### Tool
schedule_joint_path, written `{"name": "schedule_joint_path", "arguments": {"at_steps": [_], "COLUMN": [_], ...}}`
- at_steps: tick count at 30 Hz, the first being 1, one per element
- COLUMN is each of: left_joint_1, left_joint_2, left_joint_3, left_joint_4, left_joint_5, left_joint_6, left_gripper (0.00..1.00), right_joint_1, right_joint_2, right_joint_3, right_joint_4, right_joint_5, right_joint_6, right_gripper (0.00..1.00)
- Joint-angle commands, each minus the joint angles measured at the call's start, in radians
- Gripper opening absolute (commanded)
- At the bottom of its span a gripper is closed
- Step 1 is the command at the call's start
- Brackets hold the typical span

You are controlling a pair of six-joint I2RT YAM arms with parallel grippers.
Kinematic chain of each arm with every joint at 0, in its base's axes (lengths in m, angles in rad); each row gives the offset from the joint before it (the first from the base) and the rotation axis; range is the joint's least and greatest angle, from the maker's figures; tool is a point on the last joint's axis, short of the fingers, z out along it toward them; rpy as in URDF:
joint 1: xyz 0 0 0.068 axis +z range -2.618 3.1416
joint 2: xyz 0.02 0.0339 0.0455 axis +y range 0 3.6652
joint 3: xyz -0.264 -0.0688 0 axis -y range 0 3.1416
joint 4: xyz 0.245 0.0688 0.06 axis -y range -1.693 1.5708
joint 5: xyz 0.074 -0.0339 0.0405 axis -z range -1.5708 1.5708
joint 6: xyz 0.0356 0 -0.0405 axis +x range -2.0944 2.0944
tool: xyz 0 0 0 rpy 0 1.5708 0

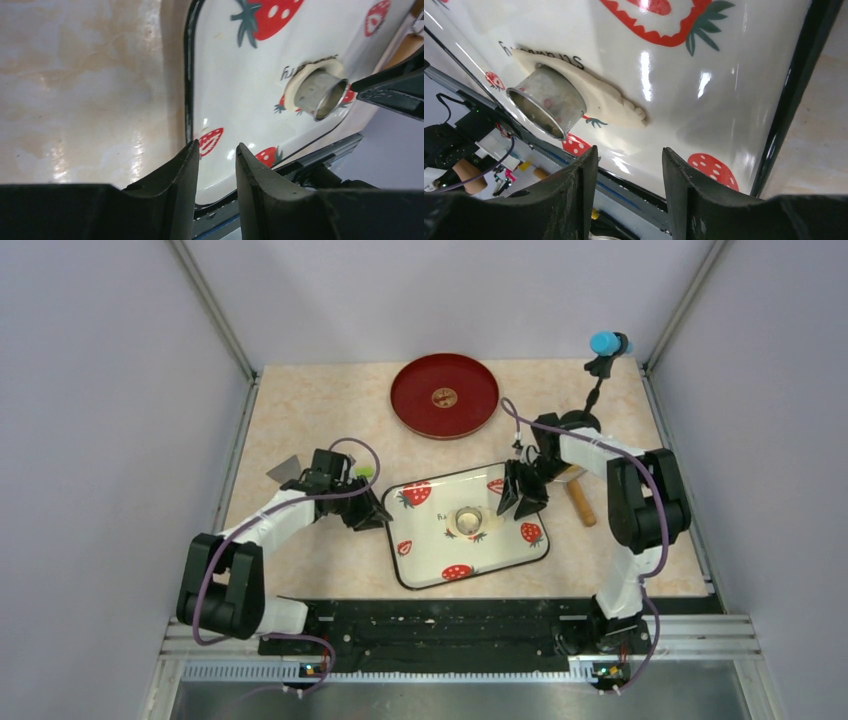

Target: Roll out the dumpling wrappers from the dough

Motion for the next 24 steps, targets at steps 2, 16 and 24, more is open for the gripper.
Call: {"name": "schedule_joint_path", "arguments": {"at_steps": [2,16,24], "left_joint_1": [0.008,0.02,0.02], "left_joint_2": [0.025,0.177,0.207], "left_joint_3": [0.024,-0.003,-0.015], "left_joint_4": [-0.13,0.006,0.001], "left_joint_5": [-0.076,0.035,0.001], "left_joint_6": [0.123,0.08,0.096], "left_gripper": [0.37,0.32,0.13], "right_joint_1": [-0.001,0.02,0.076], "right_joint_2": [0.049,0.167,0.253], "right_joint_3": [-0.011,0.011,0.081], "right_joint_4": [0.039,0.071,0.064], "right_joint_5": [-0.014,0.011,0.015], "right_joint_6": [0.002,0.011,0.015], "right_gripper": [0.47,0.37,0.33]}}
